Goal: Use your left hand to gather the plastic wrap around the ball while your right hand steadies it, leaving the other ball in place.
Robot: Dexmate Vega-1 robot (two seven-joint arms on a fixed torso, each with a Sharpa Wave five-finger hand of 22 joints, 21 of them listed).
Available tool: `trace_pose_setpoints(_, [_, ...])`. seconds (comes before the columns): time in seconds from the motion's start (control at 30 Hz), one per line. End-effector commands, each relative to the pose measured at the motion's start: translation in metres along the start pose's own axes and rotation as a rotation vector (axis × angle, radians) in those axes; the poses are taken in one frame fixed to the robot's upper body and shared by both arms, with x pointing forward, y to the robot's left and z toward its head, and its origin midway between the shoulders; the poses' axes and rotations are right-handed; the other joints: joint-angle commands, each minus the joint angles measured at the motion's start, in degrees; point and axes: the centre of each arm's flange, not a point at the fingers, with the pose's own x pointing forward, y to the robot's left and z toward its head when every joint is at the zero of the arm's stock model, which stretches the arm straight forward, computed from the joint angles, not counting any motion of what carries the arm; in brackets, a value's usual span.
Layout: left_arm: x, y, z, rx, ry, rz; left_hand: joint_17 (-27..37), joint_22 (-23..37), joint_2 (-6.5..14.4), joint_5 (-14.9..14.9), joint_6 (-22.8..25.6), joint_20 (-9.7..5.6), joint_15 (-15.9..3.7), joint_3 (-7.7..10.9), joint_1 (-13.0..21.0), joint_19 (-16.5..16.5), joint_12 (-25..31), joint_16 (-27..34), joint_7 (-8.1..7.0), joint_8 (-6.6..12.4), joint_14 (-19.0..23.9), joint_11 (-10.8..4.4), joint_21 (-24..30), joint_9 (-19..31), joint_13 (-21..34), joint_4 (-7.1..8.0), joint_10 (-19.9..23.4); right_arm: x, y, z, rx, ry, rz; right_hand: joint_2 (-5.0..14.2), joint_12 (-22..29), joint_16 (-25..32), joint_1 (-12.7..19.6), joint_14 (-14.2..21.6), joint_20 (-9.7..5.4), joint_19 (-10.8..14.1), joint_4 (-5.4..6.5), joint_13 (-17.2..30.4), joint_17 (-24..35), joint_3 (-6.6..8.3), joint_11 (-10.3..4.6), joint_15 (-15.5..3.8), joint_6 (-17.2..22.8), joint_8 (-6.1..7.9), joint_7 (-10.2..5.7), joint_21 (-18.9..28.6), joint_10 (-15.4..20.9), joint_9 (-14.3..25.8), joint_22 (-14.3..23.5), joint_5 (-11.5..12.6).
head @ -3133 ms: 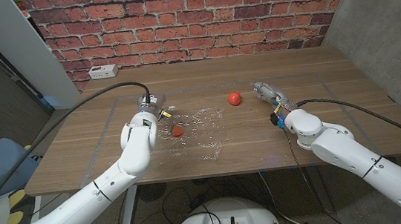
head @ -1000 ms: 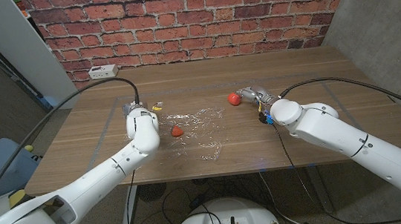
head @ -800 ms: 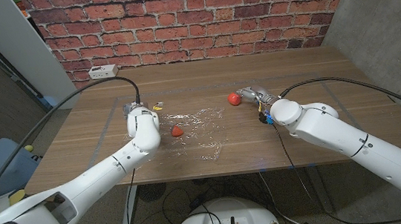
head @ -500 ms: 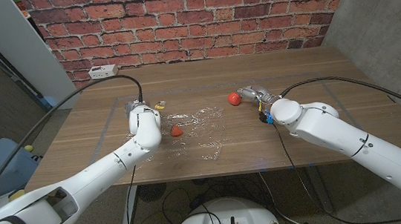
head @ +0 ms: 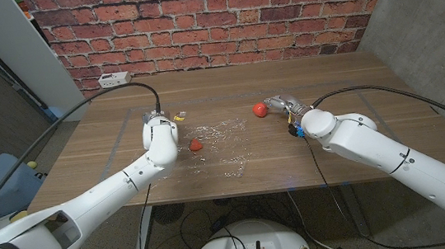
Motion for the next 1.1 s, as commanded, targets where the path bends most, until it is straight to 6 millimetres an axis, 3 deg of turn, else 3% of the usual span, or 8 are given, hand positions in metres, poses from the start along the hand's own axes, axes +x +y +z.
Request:
trace_pose_setpoints(0.03, [-0.024, 0.032, 0.006, -0.129, -0.17, -0.039, 0.5, 0.3, 0.1, 0.2, -0.3, -0.39, -5.32, 0.06, 1.0, 0.8, 0.7, 0.6, 0.15, -0.28, 1.1, -1.4, 0.5, 0.0, 0.6, 0.24, 2.7, -0.005, 0.001, -0.009, 0.013, 0.002, -0.008, -0.07, 0.1, 0.3, 0.7, 0.6, 0.04, 0.4, 0.21, 0.2, 0.3, 0.23, 0.17, 0.03, 0.6, 0.3, 0.19, 0.2, 0.6, 0.2, 0.1, 0.1])
trace_pose_setpoints(0.13, [-0.027, 0.039, 0.008, -0.171, -0.222, -0.081, 0.6, 0.4, 0.2, 0.3, -0.3, -0.71, -5.37, 0.16, 1.1, 1.5, 1.0, 0.5, 0.3, -0.43, 1.2, -1.05, 0.7, 0.1, 0.9, 0.31, 2.6, -0.008, 0.001, -0.012, 0.006, 0.002, -0.012, -0.09, 0.1, 0.3, 0.8, 0.6, 0.09, 0.4, 0.22, 0.2, 0.3, 0.24, 0.28, 0.04, 0.6, 0.28, 0.19, 0.2, 0.6, 0.2, 0.1, 0.1])
trace_pose_setpoints(0.2, [-0.028, 0.042, 0.008, -0.192, -0.241, -0.094, 0.5, 0.4, 0.1, 0.3, -0.3, -0.78, -5.15, 0.25, 1.2, 1.8, 1.1, 0.4, 0.43, -0.44, 1.2, -1.02, 0.9, 0.2, 1.0, 0.29, 2.6, -0.01, 0.001, -0.013, 0.001, 0.008, -0.017, -0.39, 0.1, 0.2, 1.5, 0.7, 0.14, 0.4, -0.27, 0.2, 0.1, 0.53, -0.04, -0.04, 2.6, 0.89, -1.08, 0.1, 0.8, 0.2, 0.1, 0.2])
trace_pose_setpoints(0.23, [-0.029, 0.044, 0.009, -0.197, -0.246, -0.098, 0.5, 0.4, 0.2, 0.3, -0.4, -0.76, -5.06, 0.33, 1.3, 1.9, 1.2, 0.4, 0.67, -0.49, 1.1, -0.99, 0.9, 0.3, 1.1, 0.27, 2.5, -0.011, 0.002, -0.014, -0.006, 0.01, -0.016, -0.49, 0.3, 0.2, 2.2, 0.8, 0.17, 0.4, -0.7, 0.2, -0.1, 0.8, -0.75, -0.14, 4.7, 1.4, -1.96, 0.1, 1.6, 0.2, 0.1, 0.2])
trace_pose_setpoints(0.3, [-0.03, 0.047, 0.01, -0.212, -0.258, -0.112, 0.5, 0.4, 0.1, 0.3, -0.2, -0.73, -4.9, 0.42, 1.5, 2.0, 1.4, 0.3, 0.98, -0.47, 1.2, -0.78, 1.0, 0.4, 1.3, 0.17, 2.5, -0.012, 0.003, -0.015, -0.029, 0.018, -0.01, -0.45, 0.4, 0.2, 4.0, 1.4, 1.36, 1.1, -1.85, 0.1, -0.4, 1.62, -0.73, 0.22, 9.0, 2.39, -1.45, 0.3, 2.4, 0.1, 0.0, 0.5])
trace_pose_setpoints(0.6, [-0.038, 0.059, 0.014, -0.264, -0.321, -0.146, 0.7, 0.4, 0.1, 0.4, -0.2, -0.53, -4.67, 0.6, 1.9, 2.6, 2.1, 0.4, 1.43, -0.6, 1.8, -0.17, 1.3, 0.7, 2.0, 0.12, 2.9, -0.014, 0.009, -0.011, -0.161, 0.082, 0.008, -0.92, -0.3, -0.7, 12.4, 1.7, 2.13, 2.3, -6.02, -0.3, -1.4, 5.34, -3.75, -0.52, 14.1, 2.33, -3.03, 0.2, 2.8, 0.0, -0.2, 1.7])
trace_pose_setpoints(0.83, [-0.05, 0.069, 0.018, -0.269, -0.338, -0.116, 0.7, 0.5, 0.0, 0.4, 0.0, -0.48, -4.57, 0.76, 2.2, 2.9, 2.6, 0.4, 1.66, -0.65, 2.2, 0.06, 1.5, 1.0, 2.4, 0.06, 3.1, -0.013, 0.018, -0.005, -0.273, 0.119, 0.046, -1.23, -1.3, -1.7, 20.1, -0.4, 1.07, 2.2, -6.19, -0.6, -1.6, 7.49, -6.18, -2.59, 20.2, 2.8, -4.97, -0.2, 1.1, 0.0, -0.2, 1.3])
trace_pose_setpoints(1.1, [-0.062, 0.082, 0.025, -0.296, -0.37, -0.077, 0.6, 0.5, -0.2, 0.5, 0.0, -0.47, -4.51, 0.83, 2.1, 3.2, 3.1, 0.4, 1.72, -0.8, 2.8, 0.13, 1.6, 1.1, 2.8, 0.24, 3.3, -0.014, 0.027, -0.002, -0.34, 0.123, 0.057, -3.37, -1.9, -2.1, 23.2, -1.7, 0.94, 2.1, -6.16, -0.7, -1.7, 6.86, -6.98, -2.68, 18.4, 0.97, -6.52, -0.4, -1.0, 0.0, -0.2, 0.3])
